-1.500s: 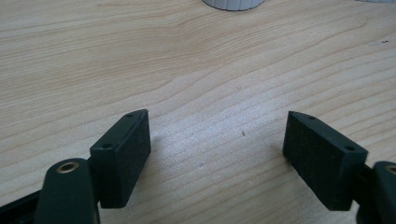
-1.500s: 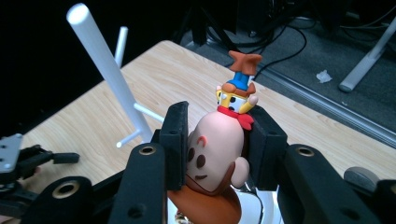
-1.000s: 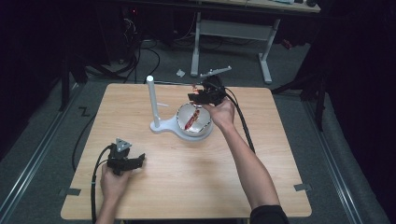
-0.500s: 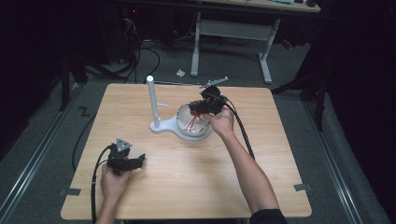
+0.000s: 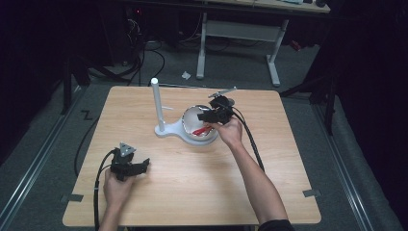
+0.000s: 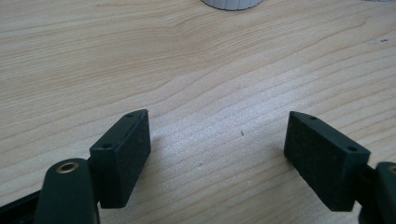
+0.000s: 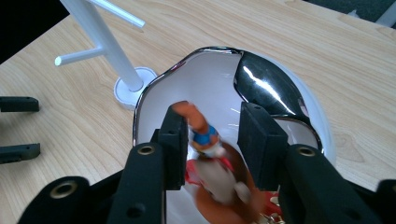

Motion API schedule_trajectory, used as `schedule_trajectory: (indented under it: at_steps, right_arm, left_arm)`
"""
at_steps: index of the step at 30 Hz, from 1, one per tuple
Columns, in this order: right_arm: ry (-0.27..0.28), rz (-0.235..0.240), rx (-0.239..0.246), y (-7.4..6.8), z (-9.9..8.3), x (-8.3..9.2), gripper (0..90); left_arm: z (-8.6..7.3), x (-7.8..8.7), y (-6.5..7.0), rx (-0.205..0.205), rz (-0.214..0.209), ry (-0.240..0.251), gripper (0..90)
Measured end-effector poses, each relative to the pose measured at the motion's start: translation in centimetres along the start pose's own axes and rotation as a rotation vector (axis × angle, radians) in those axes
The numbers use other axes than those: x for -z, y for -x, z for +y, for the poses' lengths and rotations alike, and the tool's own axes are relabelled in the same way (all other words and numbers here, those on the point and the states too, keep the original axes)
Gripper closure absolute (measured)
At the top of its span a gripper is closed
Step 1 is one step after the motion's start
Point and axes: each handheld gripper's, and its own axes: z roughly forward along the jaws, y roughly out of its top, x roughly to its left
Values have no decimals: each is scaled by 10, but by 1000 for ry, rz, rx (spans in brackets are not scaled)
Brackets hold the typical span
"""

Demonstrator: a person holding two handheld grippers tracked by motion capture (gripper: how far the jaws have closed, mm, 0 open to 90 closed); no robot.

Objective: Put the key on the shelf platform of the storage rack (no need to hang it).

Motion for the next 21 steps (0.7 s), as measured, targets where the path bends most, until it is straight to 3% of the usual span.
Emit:
schedule_trajectory:
  at_steps: [8,21]
  right_arm:
    - [14,-5,-9,-2,-3,6,534]
    - [107,-41,-25,9,-10,42,500]
  left_arm:
    - [0,0,0,0,1,2,232]
    - [0,0,0,1,2,2,232]
